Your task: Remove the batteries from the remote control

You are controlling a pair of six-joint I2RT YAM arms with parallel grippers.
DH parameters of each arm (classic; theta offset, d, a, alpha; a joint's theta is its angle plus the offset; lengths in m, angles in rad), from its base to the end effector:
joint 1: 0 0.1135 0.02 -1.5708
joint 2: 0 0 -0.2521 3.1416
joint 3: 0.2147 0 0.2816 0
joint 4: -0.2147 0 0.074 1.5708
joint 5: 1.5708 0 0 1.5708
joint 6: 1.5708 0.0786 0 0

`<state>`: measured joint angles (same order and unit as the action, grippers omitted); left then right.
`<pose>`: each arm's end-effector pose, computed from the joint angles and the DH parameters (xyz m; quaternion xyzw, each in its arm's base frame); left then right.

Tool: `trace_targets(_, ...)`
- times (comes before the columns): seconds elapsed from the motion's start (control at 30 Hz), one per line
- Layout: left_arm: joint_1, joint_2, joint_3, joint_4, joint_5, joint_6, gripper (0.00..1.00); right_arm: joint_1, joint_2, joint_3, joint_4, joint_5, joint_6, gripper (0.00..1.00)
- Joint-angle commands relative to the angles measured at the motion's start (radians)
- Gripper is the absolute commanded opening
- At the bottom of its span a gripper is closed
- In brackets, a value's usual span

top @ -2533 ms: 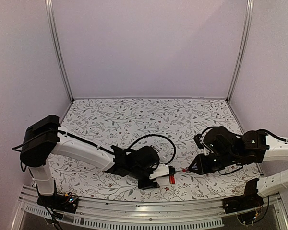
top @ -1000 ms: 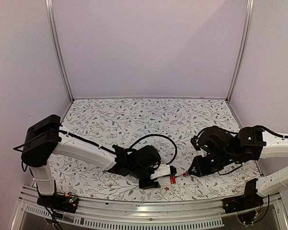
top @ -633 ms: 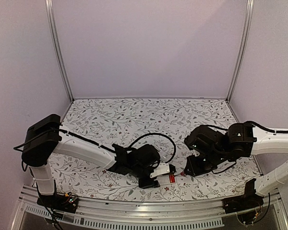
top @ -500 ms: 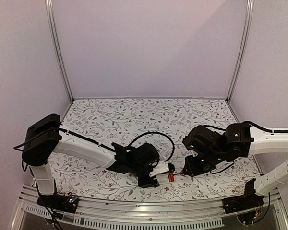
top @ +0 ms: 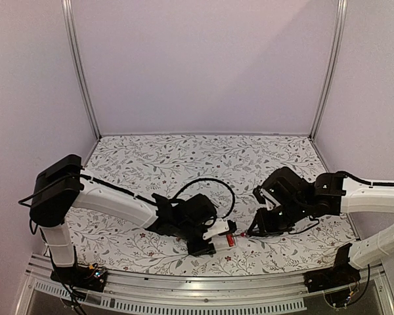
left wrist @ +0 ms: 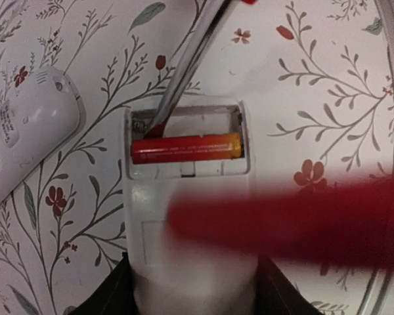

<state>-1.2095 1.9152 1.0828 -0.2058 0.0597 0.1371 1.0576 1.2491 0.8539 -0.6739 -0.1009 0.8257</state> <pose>0.1413 -0.3872 0.0564 0.6075 0.7490 -0.1591 0.2114 0.1357 0.2570 0.1687 -0.1244 0.9595 0.2292 0.1064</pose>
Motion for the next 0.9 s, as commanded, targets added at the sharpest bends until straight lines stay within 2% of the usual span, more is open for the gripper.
trace_targets(0.0, -0.021, 0.099, -0.037, -0.064, -0.02, 0.142, 0.21, -0.014, 0.068, -0.096, 0.303, -0.219, -0.031, 0.0)
trace_targets(0.27, -0.005, 0.101, -0.029, -0.071, -0.04, 0.138, 0.21, -0.065, -0.017, -0.157, 0.323, -0.242, -0.007, 0.0)
trace_targets(0.73, 0.011, 0.09, -0.023, -0.071, -0.032, 0.13, 0.22, -0.08, -0.13, -0.103, 0.206, -0.167, -0.062, 0.0)
trace_targets(0.87, 0.017, 0.088, -0.017, -0.068, -0.041, 0.119, 0.27, -0.087, -0.162, -0.069, 0.155, -0.137, -0.077, 0.0)
